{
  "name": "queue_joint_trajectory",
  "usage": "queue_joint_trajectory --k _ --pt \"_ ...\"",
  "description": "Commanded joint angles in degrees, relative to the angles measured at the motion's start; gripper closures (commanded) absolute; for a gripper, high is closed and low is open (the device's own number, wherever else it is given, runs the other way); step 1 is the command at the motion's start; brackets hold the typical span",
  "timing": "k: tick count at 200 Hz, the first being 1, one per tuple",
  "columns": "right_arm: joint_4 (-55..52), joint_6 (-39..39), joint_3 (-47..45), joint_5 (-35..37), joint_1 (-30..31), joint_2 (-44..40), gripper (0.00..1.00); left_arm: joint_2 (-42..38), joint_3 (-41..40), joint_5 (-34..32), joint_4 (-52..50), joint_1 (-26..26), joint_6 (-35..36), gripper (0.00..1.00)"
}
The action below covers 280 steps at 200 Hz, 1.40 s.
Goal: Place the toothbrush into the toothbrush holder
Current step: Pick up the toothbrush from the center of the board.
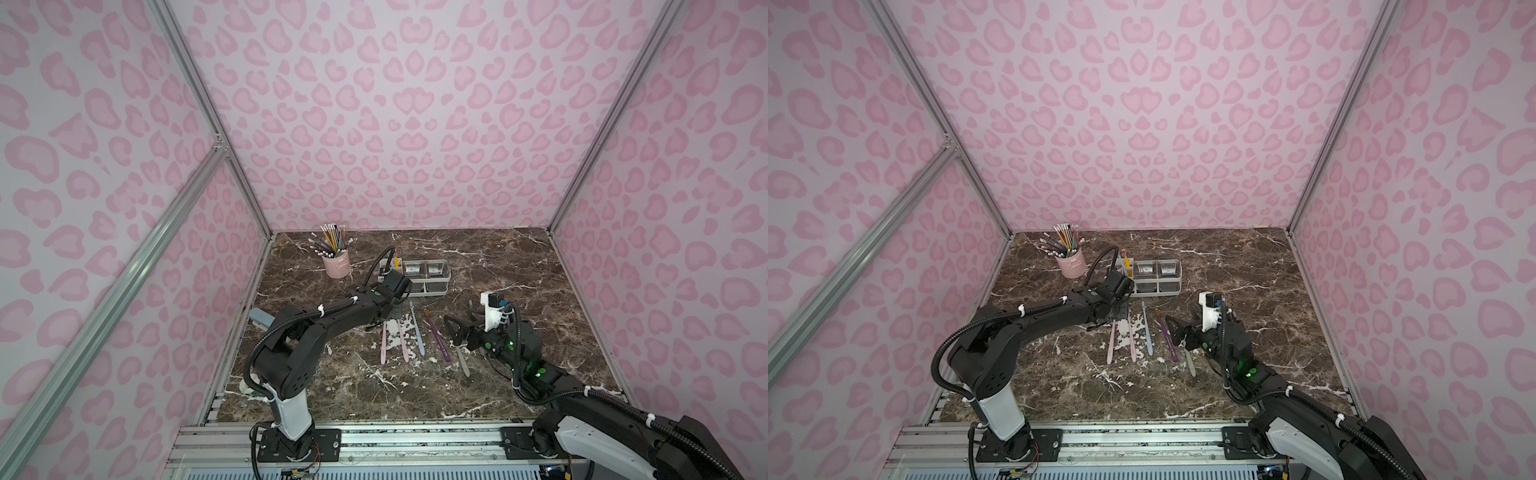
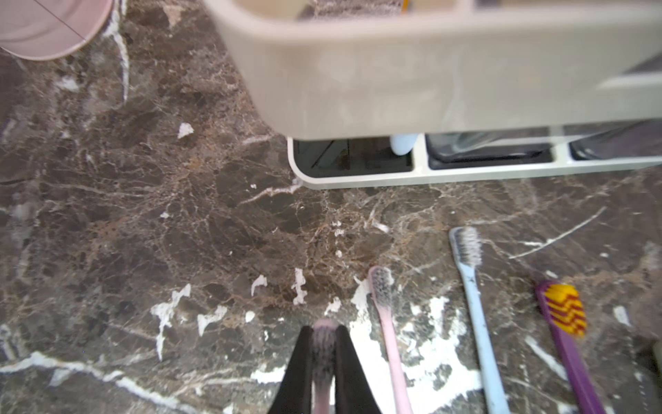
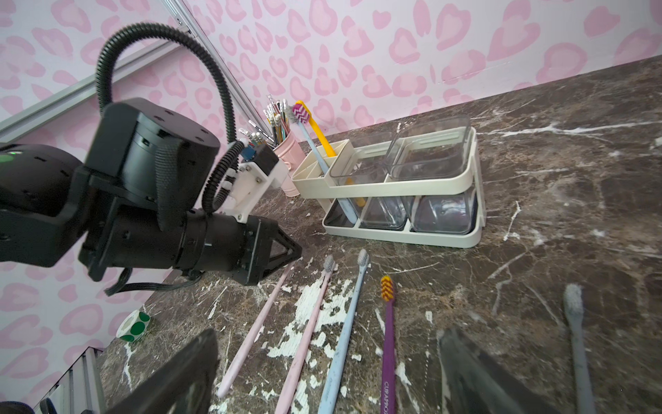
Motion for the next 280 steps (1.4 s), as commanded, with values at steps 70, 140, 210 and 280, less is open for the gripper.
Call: queue_joint_trajectory --k 70,140,210,280 --pt "6.34 -0.33 4.98 -11.75 6.52 9.44 0.02 -17.90 -3.02 -6.07 1.50 -1.71 -7.37 0.97" --pt "11.85 5.94 13.73 -14.70 15.70 22.96 0.02 -23.44 -3.65 -9.34 6.94 -4.09 -12.47 0.97" --pt "11.91 6.40 16.88 -15.42 16.91 29.21 0.12 -27.77 -6.94 -6.68 7.80 -4.38 -12.97 0.97" --pt "12.52 6.71 18.35 -16.30 17.33 32.46 0.43 -28.67 -8.12 -3.09 8.24 -4.49 -13.10 0.97"
